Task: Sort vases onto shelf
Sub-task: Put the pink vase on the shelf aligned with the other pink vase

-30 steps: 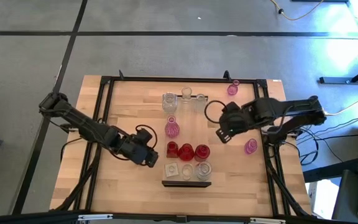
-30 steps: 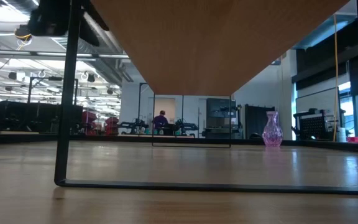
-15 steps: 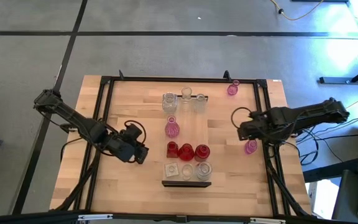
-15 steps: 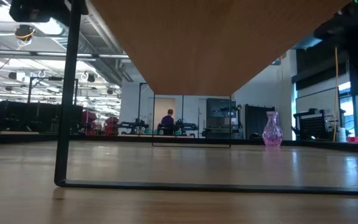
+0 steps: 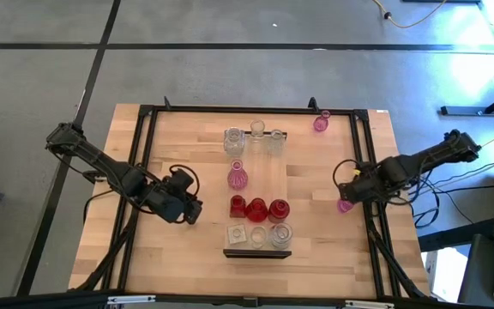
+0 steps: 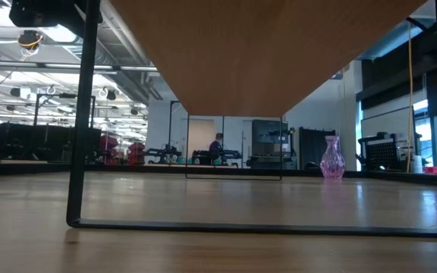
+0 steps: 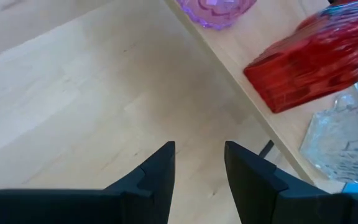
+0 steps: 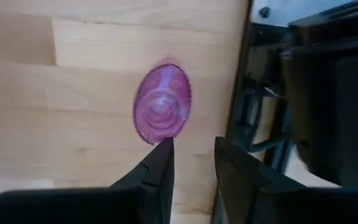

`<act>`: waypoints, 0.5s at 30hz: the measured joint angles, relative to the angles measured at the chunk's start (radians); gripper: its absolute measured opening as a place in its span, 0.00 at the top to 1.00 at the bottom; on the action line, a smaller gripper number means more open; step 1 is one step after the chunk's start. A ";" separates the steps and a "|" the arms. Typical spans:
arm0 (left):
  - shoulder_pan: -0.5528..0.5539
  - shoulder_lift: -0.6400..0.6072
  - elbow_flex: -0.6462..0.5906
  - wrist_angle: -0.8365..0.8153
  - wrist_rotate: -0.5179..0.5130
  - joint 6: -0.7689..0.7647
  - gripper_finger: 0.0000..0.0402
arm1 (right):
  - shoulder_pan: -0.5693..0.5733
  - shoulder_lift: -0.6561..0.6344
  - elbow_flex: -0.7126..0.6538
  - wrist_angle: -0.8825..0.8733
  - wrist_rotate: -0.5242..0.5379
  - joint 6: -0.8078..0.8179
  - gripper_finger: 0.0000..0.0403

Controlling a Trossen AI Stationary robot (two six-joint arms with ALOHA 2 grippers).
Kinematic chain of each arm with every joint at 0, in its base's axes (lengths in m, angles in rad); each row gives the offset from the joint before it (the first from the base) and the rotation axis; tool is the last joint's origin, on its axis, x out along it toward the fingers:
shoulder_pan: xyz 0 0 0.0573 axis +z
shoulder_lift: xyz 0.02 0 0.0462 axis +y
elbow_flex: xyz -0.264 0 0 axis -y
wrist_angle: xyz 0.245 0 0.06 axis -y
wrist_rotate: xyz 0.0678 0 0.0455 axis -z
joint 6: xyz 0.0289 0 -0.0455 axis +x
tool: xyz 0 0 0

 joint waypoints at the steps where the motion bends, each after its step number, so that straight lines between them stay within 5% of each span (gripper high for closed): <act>1: 0.000 0.000 0.000 -0.001 -0.002 0.003 0.67 | 0.006 0.003 -0.007 0.011 0.009 0.013 0.75; 15: 0.009 0.000 0.000 0.005 0.027 0.021 0.67 | 0.006 0.023 -0.129 0.154 0.056 0.148 0.75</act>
